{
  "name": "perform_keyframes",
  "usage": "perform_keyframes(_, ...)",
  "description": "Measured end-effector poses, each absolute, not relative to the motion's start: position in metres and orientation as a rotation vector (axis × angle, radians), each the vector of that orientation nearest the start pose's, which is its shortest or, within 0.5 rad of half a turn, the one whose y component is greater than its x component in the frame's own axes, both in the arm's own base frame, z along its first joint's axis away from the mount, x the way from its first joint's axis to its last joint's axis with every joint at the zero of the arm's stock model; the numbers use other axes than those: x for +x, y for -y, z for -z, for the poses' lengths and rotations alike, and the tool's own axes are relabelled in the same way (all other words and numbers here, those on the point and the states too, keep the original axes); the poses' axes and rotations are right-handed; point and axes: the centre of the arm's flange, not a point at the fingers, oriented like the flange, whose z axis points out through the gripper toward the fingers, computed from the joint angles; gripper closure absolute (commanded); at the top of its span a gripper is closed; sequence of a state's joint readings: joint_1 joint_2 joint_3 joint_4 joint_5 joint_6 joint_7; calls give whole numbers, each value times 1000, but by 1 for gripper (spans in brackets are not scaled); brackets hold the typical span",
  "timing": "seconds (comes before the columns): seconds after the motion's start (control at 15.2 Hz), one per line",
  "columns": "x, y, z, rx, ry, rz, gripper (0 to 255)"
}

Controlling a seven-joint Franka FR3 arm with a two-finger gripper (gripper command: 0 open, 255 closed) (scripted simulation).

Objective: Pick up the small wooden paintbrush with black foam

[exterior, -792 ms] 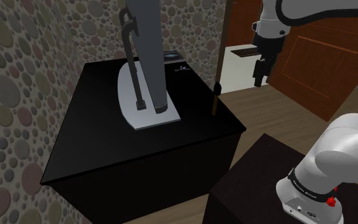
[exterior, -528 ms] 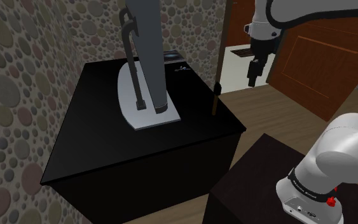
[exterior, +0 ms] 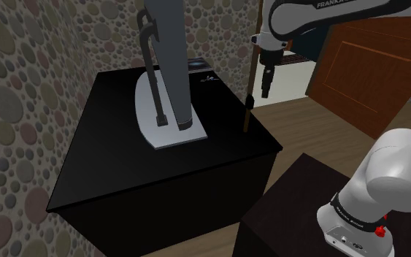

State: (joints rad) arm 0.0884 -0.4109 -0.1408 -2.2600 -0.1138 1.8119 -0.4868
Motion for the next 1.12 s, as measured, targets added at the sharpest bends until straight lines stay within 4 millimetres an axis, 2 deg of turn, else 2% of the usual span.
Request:
perform_keyframes(0.2,460,32,-503,-3039,910,-68,0)
perform_keyframes(0.33,471,28,-497,-3021,958,-63,0)
perform_keyframes(0.79,474,25,-461,-3014,975,-62,0)
perform_keyframes(0.86,474,25,-460,-3014,975,-62,255)
perform_keyframes(1.12,475,25,-459,-3014,976,-59,255)
